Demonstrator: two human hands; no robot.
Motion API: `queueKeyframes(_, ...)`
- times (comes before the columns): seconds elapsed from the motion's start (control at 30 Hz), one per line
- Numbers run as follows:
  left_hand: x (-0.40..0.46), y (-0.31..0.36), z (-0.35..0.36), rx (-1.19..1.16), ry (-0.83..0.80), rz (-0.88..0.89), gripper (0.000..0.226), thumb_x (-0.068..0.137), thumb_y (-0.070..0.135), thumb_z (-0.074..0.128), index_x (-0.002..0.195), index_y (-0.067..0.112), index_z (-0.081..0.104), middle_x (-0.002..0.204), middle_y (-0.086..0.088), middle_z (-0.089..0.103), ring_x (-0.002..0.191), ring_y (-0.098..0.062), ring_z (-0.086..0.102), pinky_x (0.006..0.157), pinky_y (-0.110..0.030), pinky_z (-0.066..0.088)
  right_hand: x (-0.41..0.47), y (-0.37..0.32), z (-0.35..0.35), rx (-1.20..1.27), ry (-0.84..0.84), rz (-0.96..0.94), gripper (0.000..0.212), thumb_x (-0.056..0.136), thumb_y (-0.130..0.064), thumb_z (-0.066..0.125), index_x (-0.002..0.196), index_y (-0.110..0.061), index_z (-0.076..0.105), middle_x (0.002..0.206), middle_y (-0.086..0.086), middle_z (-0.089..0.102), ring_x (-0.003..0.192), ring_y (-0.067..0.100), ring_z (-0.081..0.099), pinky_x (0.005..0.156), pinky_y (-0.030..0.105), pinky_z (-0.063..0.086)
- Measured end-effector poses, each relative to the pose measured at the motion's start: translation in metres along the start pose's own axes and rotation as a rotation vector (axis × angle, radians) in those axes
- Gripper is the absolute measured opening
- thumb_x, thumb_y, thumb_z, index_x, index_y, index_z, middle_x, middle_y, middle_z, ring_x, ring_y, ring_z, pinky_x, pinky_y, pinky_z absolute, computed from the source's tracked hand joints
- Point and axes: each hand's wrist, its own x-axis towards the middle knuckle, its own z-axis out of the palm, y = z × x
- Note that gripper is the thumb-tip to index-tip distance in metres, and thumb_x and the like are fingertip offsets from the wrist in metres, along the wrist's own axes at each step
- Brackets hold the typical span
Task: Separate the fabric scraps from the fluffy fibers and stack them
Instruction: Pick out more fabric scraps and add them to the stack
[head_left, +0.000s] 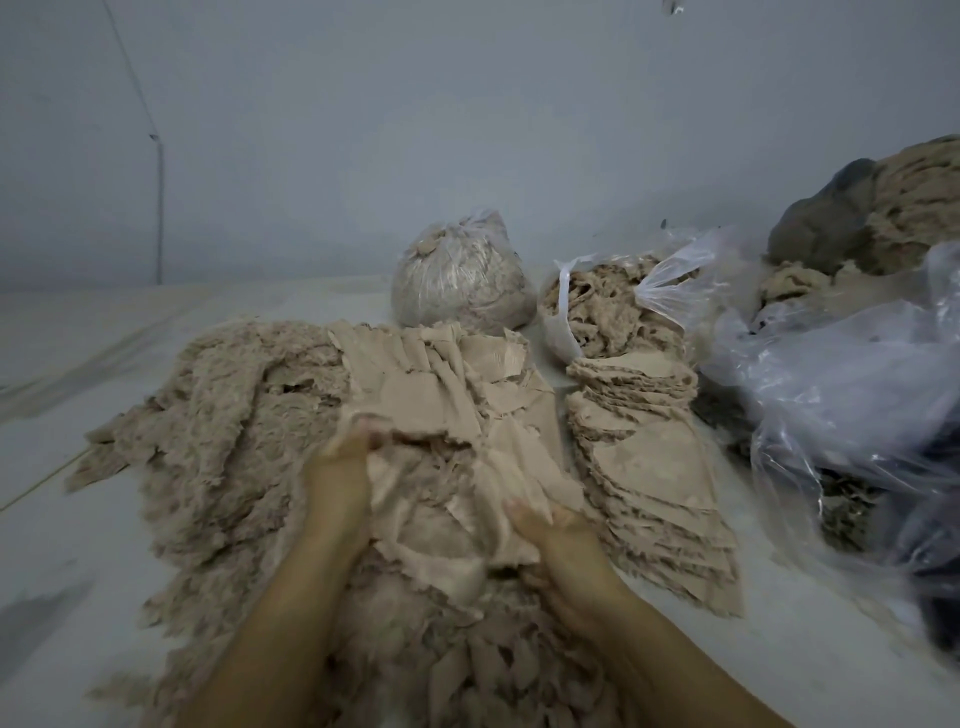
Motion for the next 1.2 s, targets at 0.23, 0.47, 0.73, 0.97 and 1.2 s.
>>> queueKeyframes(0.23, -0.031, 0.003, 0.033, 0.132, -0.575, -0.38, 0.05, 0.065, 0.037, 0.078, 0.101, 0.004, 0.07, 0.098, -0.015, 0.072, 0.094, -0.028, 0.069, 0.085, -0.041, 0.054, -0.006, 0.005, 0.011, -0.009, -0.166, -0.046, 0.033, 0.085, -0.01, 0.068, 0.117, -0.009, 0.064, 0.111, 0.011, 0.071, 0.103, 0.027, 0.067, 0.09, 0.039, 0.054)
queueKeyframes(0.47, -0.021, -0.009, 0.042, -0.211, -0.289, -0.455, 0.004, 0.083, 0.003, 0.067, 0.085, -0.001, 0.065, 0.055, -0.009, 0.059, 0.047, -0.018, 0.057, 0.054, -0.031, 0.056, -0.013, 0.005, -0.016, -0.067, -0.081, -0.003, 0.072, 0.065, -0.028, 0.08, 0.117, 0.013, 0.053, 0.115, 0.021, 0.061, 0.099, 0.028, 0.059, 0.089, 0.041, 0.047)
queueKeyframes(0.73, -0.011, -0.007, 0.026, -0.219, -0.193, -0.268, 0.01, 0.084, 0.006, 0.068, 0.094, 0.007, 0.067, 0.075, -0.007, 0.074, 0.066, -0.022, 0.071, 0.055, -0.03, 0.057, -0.027, -0.003, -0.048, 0.133, -0.101, 0.07, 0.048, 0.066, -0.016, 0.076, 0.109, 0.001, 0.065, 0.099, 0.022, 0.069, 0.083, 0.03, 0.066, 0.07, 0.034, 0.056)
queueKeyframes(0.97, -0.047, -0.015, 0.026, 0.011, -0.515, -0.367, 0.045, 0.069, 0.042, 0.077, 0.095, 0.005, 0.074, 0.098, -0.017, 0.073, 0.093, -0.031, 0.07, 0.089, -0.045, 0.052, -0.016, -0.016, -0.052, 0.324, -0.097, 0.071, 0.044, 0.074, -0.008, 0.065, 0.116, 0.005, 0.059, 0.099, 0.02, 0.07, 0.085, 0.028, 0.07, 0.069, 0.034, 0.059)
queueKeyframes(1.2, -0.055, -0.024, 0.029, 0.064, -0.409, -0.302, 0.012, 0.088, 0.012, 0.064, 0.091, 0.001, 0.069, 0.087, -0.019, 0.073, 0.083, -0.032, 0.069, 0.083, -0.044, 0.054, 0.012, -0.067, -0.081, -0.077, 0.108, -0.122, 0.03, 0.077, -0.009, 0.072, 0.105, -0.006, 0.061, 0.094, 0.014, 0.069, 0.078, 0.022, 0.067, 0.067, 0.031, 0.056)
